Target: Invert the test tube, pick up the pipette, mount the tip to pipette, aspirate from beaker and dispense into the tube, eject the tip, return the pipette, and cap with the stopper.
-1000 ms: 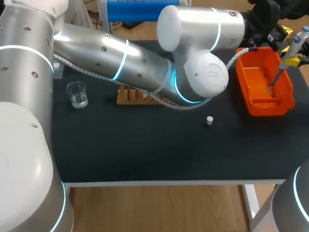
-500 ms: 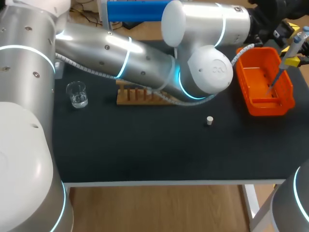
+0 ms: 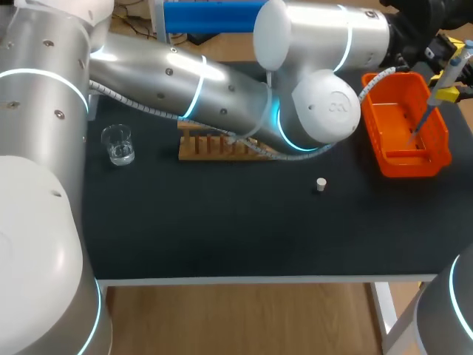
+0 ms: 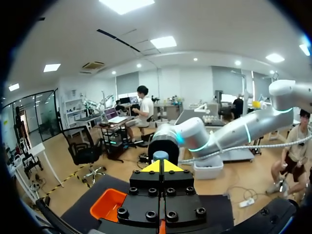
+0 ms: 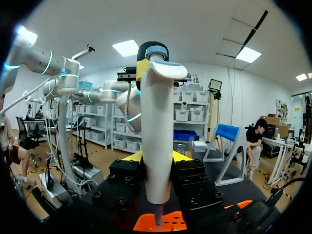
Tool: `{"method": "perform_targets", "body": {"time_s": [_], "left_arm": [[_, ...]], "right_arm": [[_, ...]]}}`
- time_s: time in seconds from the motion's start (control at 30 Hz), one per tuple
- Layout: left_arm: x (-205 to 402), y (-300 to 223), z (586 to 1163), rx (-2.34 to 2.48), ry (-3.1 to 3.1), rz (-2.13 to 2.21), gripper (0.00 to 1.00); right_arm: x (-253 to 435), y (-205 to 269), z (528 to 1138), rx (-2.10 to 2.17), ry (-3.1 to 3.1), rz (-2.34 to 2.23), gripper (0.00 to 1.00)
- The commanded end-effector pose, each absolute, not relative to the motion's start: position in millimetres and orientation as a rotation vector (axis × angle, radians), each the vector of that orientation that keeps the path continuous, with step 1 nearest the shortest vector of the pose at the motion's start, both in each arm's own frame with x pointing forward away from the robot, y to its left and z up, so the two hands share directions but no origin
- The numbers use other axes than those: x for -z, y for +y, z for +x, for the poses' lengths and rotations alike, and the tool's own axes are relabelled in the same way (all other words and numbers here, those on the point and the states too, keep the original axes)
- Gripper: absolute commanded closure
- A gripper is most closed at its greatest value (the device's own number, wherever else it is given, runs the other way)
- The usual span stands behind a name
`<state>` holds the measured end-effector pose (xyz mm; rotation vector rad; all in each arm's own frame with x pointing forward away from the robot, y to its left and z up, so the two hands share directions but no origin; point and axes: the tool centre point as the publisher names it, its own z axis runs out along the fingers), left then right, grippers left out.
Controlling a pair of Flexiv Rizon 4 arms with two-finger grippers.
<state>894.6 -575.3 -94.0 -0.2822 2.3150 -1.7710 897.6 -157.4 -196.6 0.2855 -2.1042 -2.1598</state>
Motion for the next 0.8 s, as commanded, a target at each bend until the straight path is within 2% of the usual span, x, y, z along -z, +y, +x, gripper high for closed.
{"method": "perform_targets", "body": {"time_s": [0.03,0.8], "left_arm": [[100.1,-577.0,898.9,1.787,2.314,-0.278,1.00],[116.2,-573.5,900.1,1.762,2.317,-0.301,1.00]], "right_arm": [[196.5,-159.1,899.7,2.154,-2.102,0.291,1.00],[196.5,-159.1,899.7,2.154,-2.102,0.291,1.00]]}}
